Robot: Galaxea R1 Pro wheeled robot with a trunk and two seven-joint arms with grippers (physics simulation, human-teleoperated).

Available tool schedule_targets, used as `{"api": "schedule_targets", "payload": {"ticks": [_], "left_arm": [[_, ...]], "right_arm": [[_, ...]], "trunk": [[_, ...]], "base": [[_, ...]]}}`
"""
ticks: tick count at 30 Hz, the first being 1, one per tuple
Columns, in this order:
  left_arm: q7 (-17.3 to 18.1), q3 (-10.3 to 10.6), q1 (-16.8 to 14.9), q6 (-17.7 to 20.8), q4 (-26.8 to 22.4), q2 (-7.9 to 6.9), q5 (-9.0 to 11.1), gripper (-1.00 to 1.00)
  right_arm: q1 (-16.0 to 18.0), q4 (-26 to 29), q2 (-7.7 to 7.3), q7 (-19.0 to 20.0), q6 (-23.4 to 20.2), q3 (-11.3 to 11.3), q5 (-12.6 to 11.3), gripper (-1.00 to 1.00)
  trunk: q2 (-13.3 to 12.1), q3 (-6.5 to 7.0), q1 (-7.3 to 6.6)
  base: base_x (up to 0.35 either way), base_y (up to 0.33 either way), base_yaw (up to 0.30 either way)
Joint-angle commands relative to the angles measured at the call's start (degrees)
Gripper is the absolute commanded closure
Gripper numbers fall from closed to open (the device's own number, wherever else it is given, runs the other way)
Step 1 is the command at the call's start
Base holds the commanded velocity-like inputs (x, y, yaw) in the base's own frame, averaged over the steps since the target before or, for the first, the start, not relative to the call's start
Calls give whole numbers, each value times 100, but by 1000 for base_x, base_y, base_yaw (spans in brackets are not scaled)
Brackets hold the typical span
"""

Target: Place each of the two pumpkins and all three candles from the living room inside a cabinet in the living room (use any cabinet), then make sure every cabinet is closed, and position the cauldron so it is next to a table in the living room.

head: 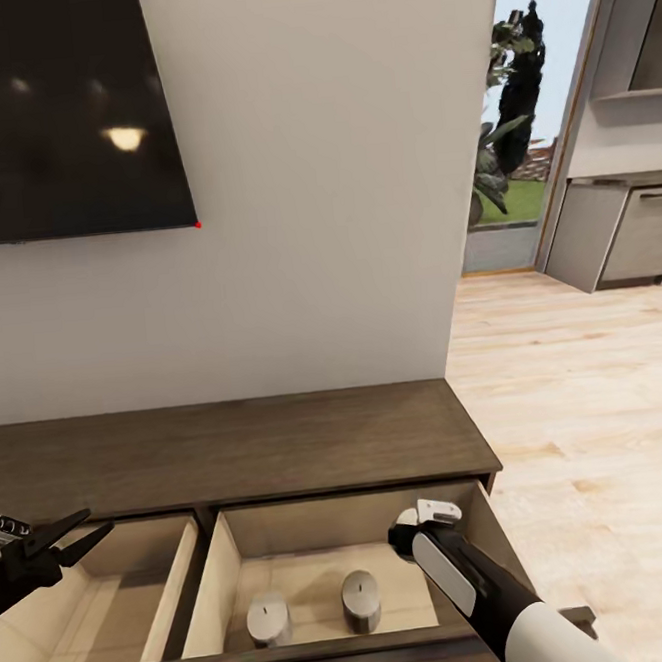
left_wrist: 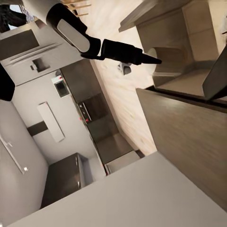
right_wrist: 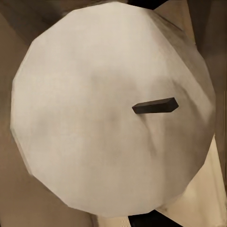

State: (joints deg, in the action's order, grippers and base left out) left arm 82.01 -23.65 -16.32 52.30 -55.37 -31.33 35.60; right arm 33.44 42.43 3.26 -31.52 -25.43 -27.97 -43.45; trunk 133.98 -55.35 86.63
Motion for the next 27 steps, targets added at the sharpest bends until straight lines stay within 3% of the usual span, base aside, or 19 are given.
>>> {"api": "schedule_targets", "payload": {"ticks": [1, 6, 10, 12, 15, 18, 23, 27], "left_arm": [[15, 0, -3, 61, -2, -2, 8, -100], [129, 0, -3, 61, -8, -4, 8, -100], [167, 0, -3, 61, -9, -4, 8, -100], [181, 0, -3, 63, -9, -4, 8, -100], [266, -1, -3, 64, -4, -10, 8, -100], [340, -7, -3, 65, -1, -12, 8, -100], [369, -13, -3, 69, 11, -25, 8, -100], [376, -14, -3, 70, 11, -30, 8, -100]], "right_arm": [[5, 13, -4, -47, -75, -17, -41, 100], [201, 237, 10, -63, -925, 26, -106, 100], [728, 358, 16, -94, -1636, 47, -171, 100], [1142, 317, 16, -102, -1948, 55, -376, 100], [1578, 72, 18, -107, -2151, 55, -643, 100], [1883, -338, 23, -108, -2275, 55, -744, 100], [1995, -576, 120, -110, -2322, 54, -811, 100], [2025, -769, 157, -124, -2305, 49, -812, 100]], "trunk": [[44, -24, 21], [245, -113, 131], [405, -185, 219], [485, -221, 263], [606, -275, 329], [726, -329, 395], [926, -419, 505], [932, -507, 515]], "base": [[0, 0, 0], [0, 0, 0], [0, 0, 0], [0, 0, 0], [0, 0, 0], [0, 0, 0], [0, 0, 0], [0, 0, 0]]}}
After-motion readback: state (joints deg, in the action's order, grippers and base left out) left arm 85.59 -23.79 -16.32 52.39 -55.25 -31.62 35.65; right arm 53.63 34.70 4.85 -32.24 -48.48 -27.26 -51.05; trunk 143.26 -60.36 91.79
